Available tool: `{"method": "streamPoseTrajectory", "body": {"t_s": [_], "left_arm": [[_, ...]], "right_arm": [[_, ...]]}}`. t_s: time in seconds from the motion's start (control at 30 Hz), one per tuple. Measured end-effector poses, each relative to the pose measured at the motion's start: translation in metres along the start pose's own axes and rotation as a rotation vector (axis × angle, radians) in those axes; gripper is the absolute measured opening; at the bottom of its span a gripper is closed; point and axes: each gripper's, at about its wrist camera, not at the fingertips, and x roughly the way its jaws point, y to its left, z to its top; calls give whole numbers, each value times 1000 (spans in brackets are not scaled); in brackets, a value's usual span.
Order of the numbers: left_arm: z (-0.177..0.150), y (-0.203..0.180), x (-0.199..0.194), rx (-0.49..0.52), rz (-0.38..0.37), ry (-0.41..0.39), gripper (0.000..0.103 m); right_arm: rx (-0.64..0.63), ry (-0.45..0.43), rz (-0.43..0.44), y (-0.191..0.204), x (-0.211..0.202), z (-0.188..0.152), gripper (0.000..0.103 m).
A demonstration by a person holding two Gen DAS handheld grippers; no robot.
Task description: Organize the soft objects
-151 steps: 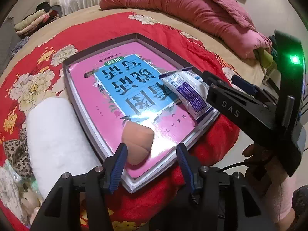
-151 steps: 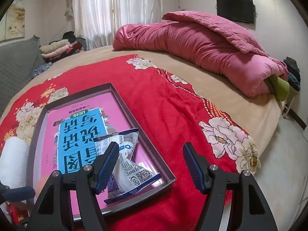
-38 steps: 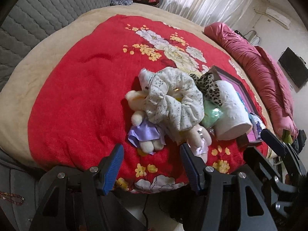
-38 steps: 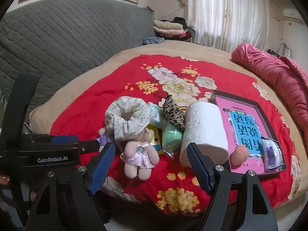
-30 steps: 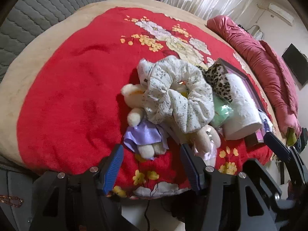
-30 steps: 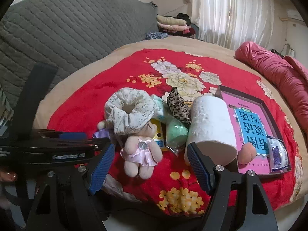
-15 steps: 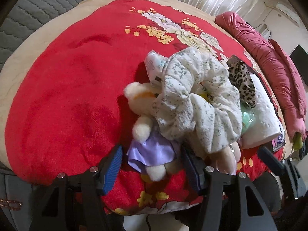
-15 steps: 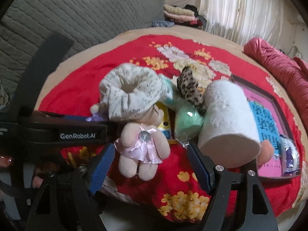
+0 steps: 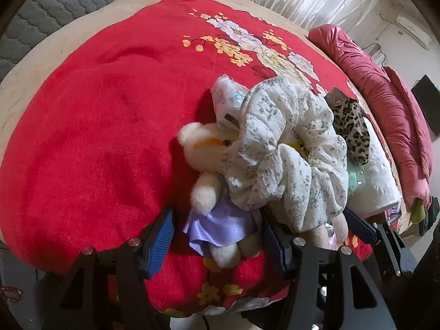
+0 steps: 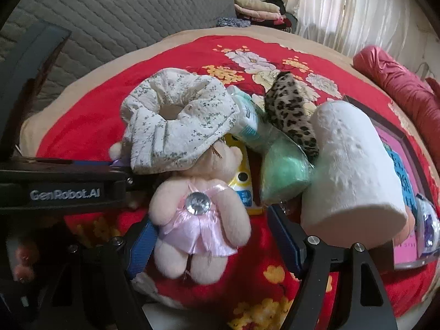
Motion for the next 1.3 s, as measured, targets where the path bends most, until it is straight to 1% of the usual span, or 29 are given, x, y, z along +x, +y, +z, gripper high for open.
{"method": "streamPoseTrajectory", "body": {"t_s": [0.07, 0.1, 0.17, 0.2, 0.33, 0.5, 0.57, 0.67, 0.87, 0.97, 1.07, 1.13, 1.2, 1.3], "left_arm": [[0, -2, 1, 10, 7, -3, 60], [0, -3, 1, 16, 12, -3, 60], [-2, -4, -1, 23, 18, -5, 60], [-2, -4, -1, 23, 19, -8, 60], [-2, -4, -1, 14, 8, -13, 59], [-2, -4, -2, 21, -4, -18, 52], [-3, -4, -4, 19, -11, -25, 45], [-3, -3, -7, 18, -27, -33, 41], [-4, 0, -12, 11, -38, -40, 37], [-6, -1, -21, 25, -19, -66, 36], [-8, -3, -33, 54, 30, -116, 36], [-10, -1, -41, 51, 38, -134, 36], [-13, 3, -45, 41, 51, -129, 36], [-18, 12, -47, 3, 66, -97, 35]], "right_arm": [[-8, 5, 0, 0, 5, 2, 79], [-11, 2, 6, 0, 6, 3, 76], [-17, -7, 28, 0, 6, 2, 68], [-19, -6, 47, 1, 5, 1, 58], [-27, -8, 79, 0, 2, 0, 51], [1, -21, 112, -8, -7, -1, 48], [7, -29, 116, -11, -12, -1, 48], [33, -37, 122, -18, -20, -3, 48], [59, -69, 118, -26, -35, -2, 48], [67, -85, 120, -27, -44, -3, 48], [72, -95, 129, -27, -49, -4, 48], [68, -100, 132, -25, -51, -4, 48], [67, -103, 140, -24, -54, -5, 48], [66, -105, 141, -24, -55, -5, 48]]}}
